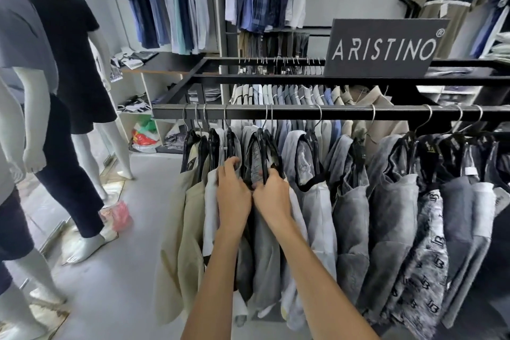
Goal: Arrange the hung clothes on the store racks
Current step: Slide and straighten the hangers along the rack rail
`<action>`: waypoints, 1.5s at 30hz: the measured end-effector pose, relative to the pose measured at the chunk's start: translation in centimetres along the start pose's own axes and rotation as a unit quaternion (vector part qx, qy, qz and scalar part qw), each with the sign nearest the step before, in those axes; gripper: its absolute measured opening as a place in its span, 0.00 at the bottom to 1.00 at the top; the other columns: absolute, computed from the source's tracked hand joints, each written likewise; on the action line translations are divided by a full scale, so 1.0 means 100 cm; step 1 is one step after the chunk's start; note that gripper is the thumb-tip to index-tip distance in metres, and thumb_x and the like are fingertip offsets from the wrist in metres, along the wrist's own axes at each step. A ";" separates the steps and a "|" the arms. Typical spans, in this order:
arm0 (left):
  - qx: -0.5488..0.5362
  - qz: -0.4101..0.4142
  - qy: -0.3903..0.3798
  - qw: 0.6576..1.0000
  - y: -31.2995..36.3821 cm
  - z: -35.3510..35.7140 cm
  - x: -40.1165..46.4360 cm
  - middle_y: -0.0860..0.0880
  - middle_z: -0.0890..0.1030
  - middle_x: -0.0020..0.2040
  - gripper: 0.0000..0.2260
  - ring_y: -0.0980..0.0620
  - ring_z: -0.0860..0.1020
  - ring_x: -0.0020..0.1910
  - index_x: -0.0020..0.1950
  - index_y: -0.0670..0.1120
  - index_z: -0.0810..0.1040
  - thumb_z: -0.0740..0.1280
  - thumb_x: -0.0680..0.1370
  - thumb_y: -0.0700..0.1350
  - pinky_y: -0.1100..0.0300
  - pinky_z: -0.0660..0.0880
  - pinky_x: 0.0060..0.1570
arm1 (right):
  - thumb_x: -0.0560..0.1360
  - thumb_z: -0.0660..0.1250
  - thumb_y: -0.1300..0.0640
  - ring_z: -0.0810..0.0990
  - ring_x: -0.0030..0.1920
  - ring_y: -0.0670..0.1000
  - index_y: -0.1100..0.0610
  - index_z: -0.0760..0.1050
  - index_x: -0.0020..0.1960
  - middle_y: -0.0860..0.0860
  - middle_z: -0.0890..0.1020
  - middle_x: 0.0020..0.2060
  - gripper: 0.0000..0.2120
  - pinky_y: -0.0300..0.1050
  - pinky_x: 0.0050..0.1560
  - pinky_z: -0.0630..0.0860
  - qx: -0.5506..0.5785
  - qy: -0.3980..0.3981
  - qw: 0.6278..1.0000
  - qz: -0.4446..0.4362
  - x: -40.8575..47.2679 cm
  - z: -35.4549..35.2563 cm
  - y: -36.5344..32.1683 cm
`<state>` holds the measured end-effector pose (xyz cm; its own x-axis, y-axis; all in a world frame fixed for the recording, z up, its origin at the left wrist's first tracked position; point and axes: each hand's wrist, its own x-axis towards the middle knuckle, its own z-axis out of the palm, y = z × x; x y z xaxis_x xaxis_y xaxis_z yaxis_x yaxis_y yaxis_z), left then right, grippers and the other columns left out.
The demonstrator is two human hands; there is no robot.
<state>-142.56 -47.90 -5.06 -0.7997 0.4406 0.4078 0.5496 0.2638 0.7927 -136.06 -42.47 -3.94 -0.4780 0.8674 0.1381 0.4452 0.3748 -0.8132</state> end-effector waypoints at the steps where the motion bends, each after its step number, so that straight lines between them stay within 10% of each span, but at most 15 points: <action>1: 0.001 0.000 0.008 1.000 0.004 -0.002 -0.002 0.45 0.71 0.67 0.20 0.57 0.69 0.56 0.67 0.43 0.70 0.59 0.76 0.30 0.73 0.60 0.47 | 0.78 0.62 0.62 0.79 0.57 0.60 0.61 0.75 0.64 0.58 0.84 0.51 0.15 0.48 0.54 0.75 0.010 0.003 1.000 0.000 0.000 -0.001 -0.001; 7: -0.023 0.131 0.113 0.985 0.045 -0.017 0.015 0.44 0.71 0.60 0.14 0.49 0.73 0.55 0.60 0.41 0.72 0.62 0.75 0.32 0.63 0.69 0.51 | 0.77 0.63 0.55 0.82 0.49 0.56 0.56 0.81 0.51 0.53 0.86 0.44 0.10 0.51 0.49 0.77 0.037 0.002 0.998 -0.041 -0.007 -0.029 0.000; 12: -0.013 0.171 0.001 0.985 0.056 0.012 0.029 0.46 0.72 0.65 0.19 0.48 0.69 0.67 0.67 0.42 0.71 0.63 0.76 0.35 0.57 0.66 0.67 | 0.72 0.68 0.56 0.79 0.37 0.44 0.51 0.84 0.45 0.45 0.84 0.34 0.06 0.38 0.39 0.73 0.017 -0.036 0.998 -0.041 -0.021 -0.096 0.021; 18: -0.026 0.289 -0.070 0.954 0.084 0.051 0.009 0.48 0.78 0.49 0.14 0.46 0.75 0.51 0.52 0.45 0.75 0.58 0.80 0.54 0.49 0.71 0.54 | 0.67 0.64 0.57 0.72 0.33 0.48 0.46 0.75 0.33 0.40 0.78 0.26 0.08 0.46 0.37 0.70 -0.036 0.020 0.999 -0.004 -0.030 -0.177 0.075; 23: -0.021 0.254 -0.131 0.958 0.135 0.085 -0.032 0.51 0.77 0.33 0.20 0.44 0.77 0.35 0.47 0.50 0.68 0.53 0.79 0.66 0.51 0.72 0.36 | 0.70 0.61 0.57 0.75 0.41 0.53 0.43 0.74 0.32 0.45 0.78 0.31 0.12 0.47 0.40 0.69 -0.106 0.091 0.989 0.056 -0.040 -0.234 0.106; 30: -0.006 0.246 -0.134 0.960 0.234 0.145 -0.118 0.53 0.76 0.29 0.19 0.46 0.77 0.32 0.43 0.50 0.67 0.56 0.79 0.66 0.55 0.67 0.33 | 0.69 0.60 0.52 0.80 0.50 0.50 0.41 0.76 0.57 0.42 0.84 0.47 0.18 0.52 0.53 0.78 -0.073 0.193 0.978 0.026 -0.061 -0.327 0.145; 37: -0.006 0.268 -0.194 0.944 0.338 0.218 -0.216 0.46 0.81 0.41 0.17 0.41 0.79 0.47 0.48 0.50 0.70 0.55 0.81 0.63 0.51 0.68 0.42 | 0.73 0.61 0.32 0.81 0.40 0.48 0.47 0.81 0.45 0.44 0.83 0.36 0.20 0.59 0.47 0.79 0.006 0.277 0.961 0.009 -0.087 -0.448 0.217; 45: -0.083 0.223 -0.348 0.907 0.413 0.304 -0.293 0.50 0.80 0.39 0.21 0.43 0.78 0.45 0.42 0.52 0.68 0.54 0.76 0.69 0.47 0.74 0.49 | 0.75 0.64 0.33 0.80 0.40 0.41 0.44 0.80 0.39 0.35 0.81 0.32 0.17 0.47 0.42 0.74 -0.065 0.351 0.927 0.111 -0.132 -0.552 0.276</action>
<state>-89.13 -23.86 1.95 -0.1286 0.9220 0.3652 0.6909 -0.1809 0.7000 -75.71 -25.53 3.01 0.2269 0.9102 0.3464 0.5832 0.1579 -0.7969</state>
